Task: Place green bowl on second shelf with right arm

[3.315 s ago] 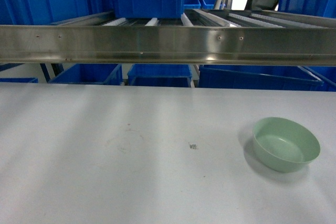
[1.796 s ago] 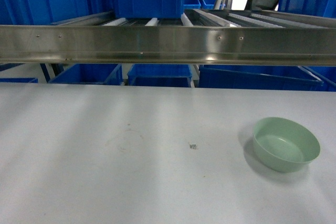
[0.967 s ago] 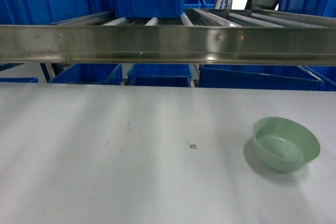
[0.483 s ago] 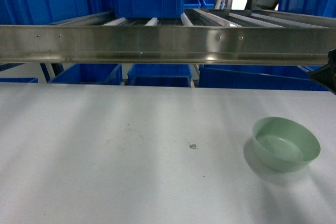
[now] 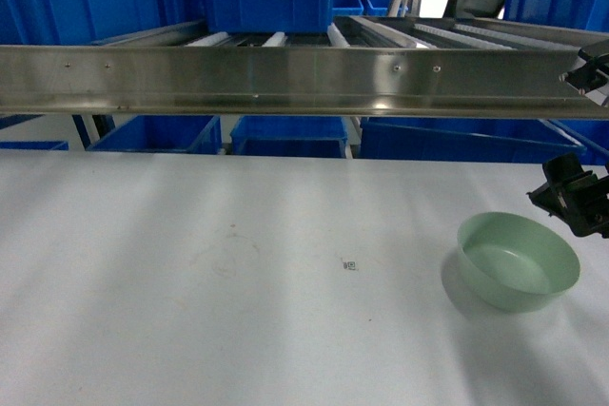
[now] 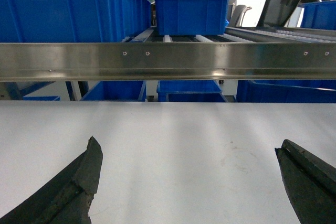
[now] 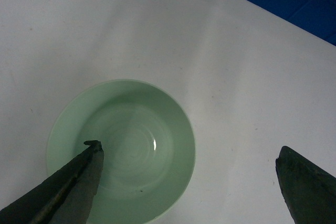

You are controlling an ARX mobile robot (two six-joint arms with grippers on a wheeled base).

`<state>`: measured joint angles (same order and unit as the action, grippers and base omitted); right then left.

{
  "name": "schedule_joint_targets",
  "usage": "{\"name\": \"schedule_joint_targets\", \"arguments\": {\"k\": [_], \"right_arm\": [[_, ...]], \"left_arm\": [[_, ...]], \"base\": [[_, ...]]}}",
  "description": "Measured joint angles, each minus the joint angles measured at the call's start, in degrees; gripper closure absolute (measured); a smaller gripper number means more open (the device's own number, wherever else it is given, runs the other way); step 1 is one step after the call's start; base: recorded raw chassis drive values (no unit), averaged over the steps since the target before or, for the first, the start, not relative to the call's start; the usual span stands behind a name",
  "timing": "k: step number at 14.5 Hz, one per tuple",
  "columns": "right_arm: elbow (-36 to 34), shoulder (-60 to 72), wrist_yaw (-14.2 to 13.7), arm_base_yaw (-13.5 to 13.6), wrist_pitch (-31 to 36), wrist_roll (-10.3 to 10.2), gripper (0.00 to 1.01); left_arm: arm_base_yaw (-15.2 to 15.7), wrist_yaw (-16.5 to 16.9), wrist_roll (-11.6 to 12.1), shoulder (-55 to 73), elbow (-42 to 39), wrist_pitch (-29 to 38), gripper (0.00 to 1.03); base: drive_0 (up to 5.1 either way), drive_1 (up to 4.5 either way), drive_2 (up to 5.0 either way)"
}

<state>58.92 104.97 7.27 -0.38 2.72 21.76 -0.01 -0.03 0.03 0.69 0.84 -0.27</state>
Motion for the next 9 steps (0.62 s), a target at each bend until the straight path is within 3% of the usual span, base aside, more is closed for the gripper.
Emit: {"name": "schedule_joint_targets", "arguments": {"k": [9], "right_arm": [[3.39, 10.49, -2.08, -0.74, 0.24, 0.07, 0.03]], "left_arm": [[0.00, -0.02, 0.00, 0.00, 0.00, 0.00, 0.05]], "base": [[0.0, 0.00, 0.0]]}}
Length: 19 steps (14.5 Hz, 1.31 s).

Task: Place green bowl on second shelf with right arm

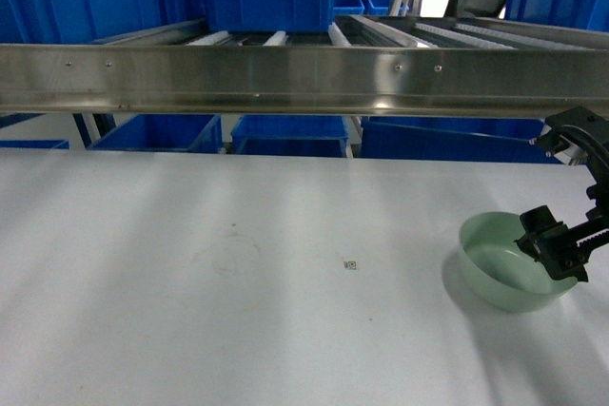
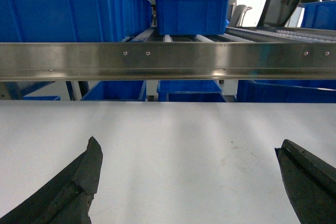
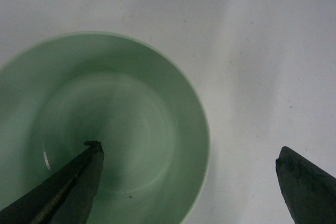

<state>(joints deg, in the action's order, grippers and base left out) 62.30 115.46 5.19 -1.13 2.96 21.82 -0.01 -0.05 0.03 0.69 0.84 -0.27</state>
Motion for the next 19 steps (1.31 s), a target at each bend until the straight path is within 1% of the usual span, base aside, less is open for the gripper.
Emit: {"name": "schedule_joint_targets", "arguments": {"k": [4, 6, 8, 10, 11, 12, 13, 14, 15, 16, 17, 18, 19], "right_arm": [[4.81, 4.81, 0.17, -3.13, -1.22, 0.02, 0.03], [5.60, 6.12, 0.26, -3.37, -1.70, -0.07, 0.03], [5.86, 6.73, 0.42, -2.40, -1.75, -0.44, 0.03], [5.90, 7.19, 0.15, -0.04, -1.66, -1.27, 0.03], [5.90, 7.28, -0.07, 0.81, -1.64, -1.53, 0.05], [5.88, 7.39, -0.42, 1.33, -1.33, -1.84, 0.10], [5.75, 7.52, -0.68, 1.70, -0.87, -1.95, 0.12], [5.73, 7.93, -0.94, 1.77, -0.46, -2.08, 0.21], [5.68, 8.28, -1.14, 1.75, -0.44, -2.27, 0.28], [5.55, 8.74, -1.38, 1.73, -0.37, -2.32, 0.39], [5.40, 9.01, -1.49, 1.42, -0.15, -2.32, 0.45], [5.35, 9.09, -1.53, 1.44, 0.07, -2.54, 0.47], [5.29, 9.09, -1.55, 1.44, 0.33, -2.54, 0.58]], "left_arm": [[0.00, 0.02, 0.00, 0.00, 0.00, 0.02, 0.05], [0.00, 0.02, 0.00, 0.00, 0.00, 0.00, 0.05], [0.00, 0.00, 0.00, 0.00, 0.00, 0.00, 0.05], [0.00, 0.02, 0.00, 0.00, 0.00, 0.00, 0.05], [0.00, 0.02, 0.00, 0.00, 0.00, 0.02, 0.05], [0.00, 0.02, 0.00, 0.00, 0.00, 0.00, 0.05], [0.00, 0.02, 0.00, 0.00, 0.00, 0.02, 0.05], [0.00, 0.00, 0.00, 0.00, 0.00, 0.02, 0.05], [0.00, 0.02, 0.00, 0.00, 0.00, 0.00, 0.05], [0.00, 0.02, 0.00, 0.00, 0.00, 0.02, 0.05], [0.00, 0.02, 0.00, 0.00, 0.00, 0.00, 0.05], [0.00, 0.02, 0.00, 0.00, 0.00, 0.02, 0.05], [0.00, 0.02, 0.00, 0.00, 0.00, 0.00, 0.05]], "base": [[0.0, 0.00, 0.0], [0.0, 0.00, 0.0], [0.0, 0.00, 0.0], [0.0, 0.00, 0.0], [0.0, 0.00, 0.0], [0.0, 0.00, 0.0], [0.0, 0.00, 0.0], [0.0, 0.00, 0.0], [0.0, 0.00, 0.0], [0.0, 0.00, 0.0], [0.0, 0.00, 0.0], [0.0, 0.00, 0.0], [0.0, 0.00, 0.0]]}}
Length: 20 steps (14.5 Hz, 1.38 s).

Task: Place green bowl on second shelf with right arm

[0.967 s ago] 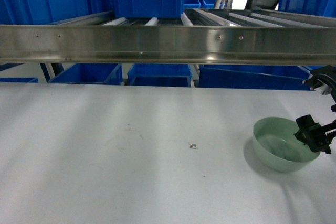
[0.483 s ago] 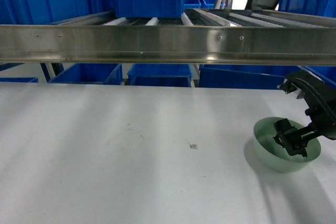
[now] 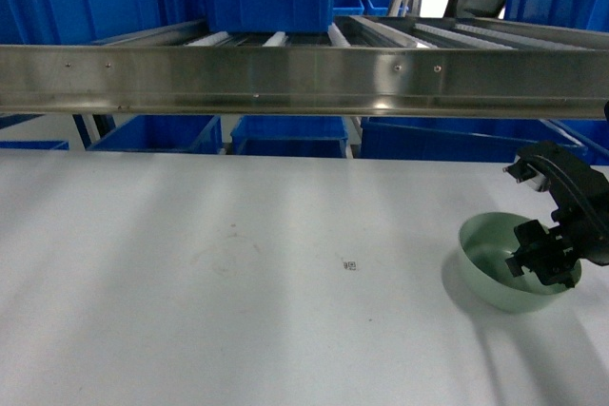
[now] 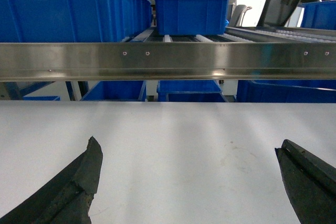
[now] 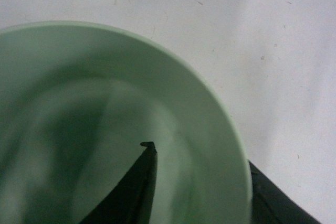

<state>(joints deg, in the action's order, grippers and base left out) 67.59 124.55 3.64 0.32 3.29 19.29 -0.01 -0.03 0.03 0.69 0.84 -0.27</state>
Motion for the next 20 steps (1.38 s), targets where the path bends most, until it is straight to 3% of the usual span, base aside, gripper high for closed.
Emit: {"name": "schedule_joint_targets", "arguments": {"k": [4, 9, 12, 15, 17, 20], "right_arm": [[-1.27, -0.11, 0.98, 0.00, 1.53, -0.79, 0.98], [-3.54, -0.57, 1.77, -0.76, 7.30, -1.42, 0.99], [-8.44, -3.58, 1.73, -1.20, 17.75, -1.38, 0.99], [-15.17, -16.57, 3.91, -1.88, 27.08, -1.92, 0.99], [-18.88, -42.88, 7.50, -2.29, 25.57, -6.75, 0.99], [-21.09, -53.53, 8.44, -3.41, 23.91, -8.57, 0.99]], "left_arm": [[0.00, 0.00, 0.00, 0.00, 0.00, 0.00, 0.05], [0.00, 0.00, 0.00, 0.00, 0.00, 0.02, 0.05], [0.00, -0.02, 0.00, 0.00, 0.00, 0.00, 0.05], [0.00, 0.00, 0.00, 0.00, 0.00, 0.00, 0.05], [0.00, 0.00, 0.00, 0.00, 0.00, 0.00, 0.05], [0.00, 0.00, 0.00, 0.00, 0.00, 0.00, 0.05]], "base": [[0.0, 0.00, 0.0], [0.0, 0.00, 0.0], [0.0, 0.00, 0.0], [0.0, 0.00, 0.0], [0.0, 0.00, 0.0], [0.0, 0.00, 0.0]]}}
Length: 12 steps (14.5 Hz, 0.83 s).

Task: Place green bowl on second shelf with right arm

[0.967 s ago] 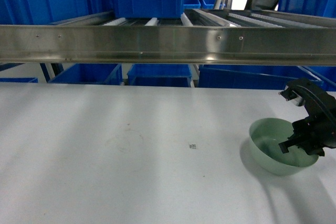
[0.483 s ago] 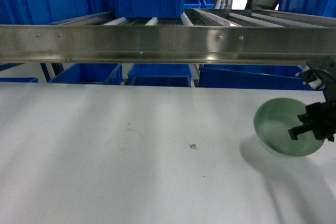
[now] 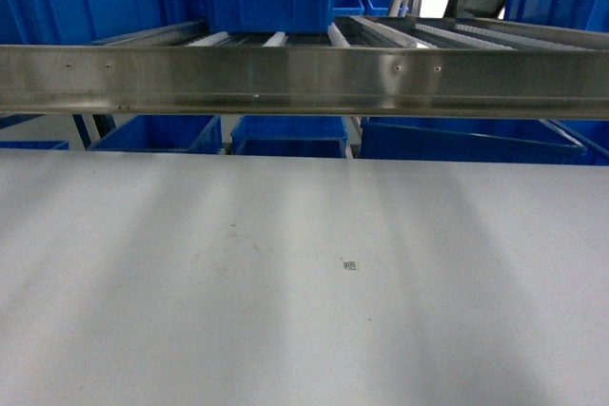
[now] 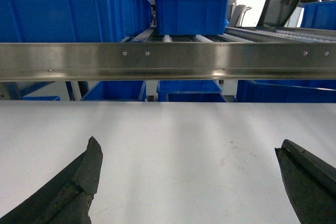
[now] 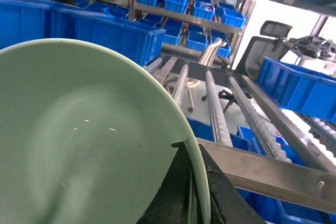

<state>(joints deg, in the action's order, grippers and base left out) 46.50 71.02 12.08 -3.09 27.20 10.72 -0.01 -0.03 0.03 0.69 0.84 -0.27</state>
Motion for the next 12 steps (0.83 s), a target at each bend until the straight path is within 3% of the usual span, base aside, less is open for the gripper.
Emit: {"name": "schedule_joint_targets", "arguments": {"k": [4, 12], "right_arm": [[-4.35, -13.99, 1.16, -1.88, -5.88, -2.82, 0.99], [-14.08, -37.24, 3.23, -2.89, -19.87, -5.46, 0.99]], "left_arm": [[0.00, 0.00, 0.00, 0.00, 0.00, 0.00, 0.05], [0.00, 0.00, 0.00, 0.00, 0.00, 0.02, 0.05]], "base": [[0.0, 0.00, 0.0], [0.0, 0.00, 0.0]]}}
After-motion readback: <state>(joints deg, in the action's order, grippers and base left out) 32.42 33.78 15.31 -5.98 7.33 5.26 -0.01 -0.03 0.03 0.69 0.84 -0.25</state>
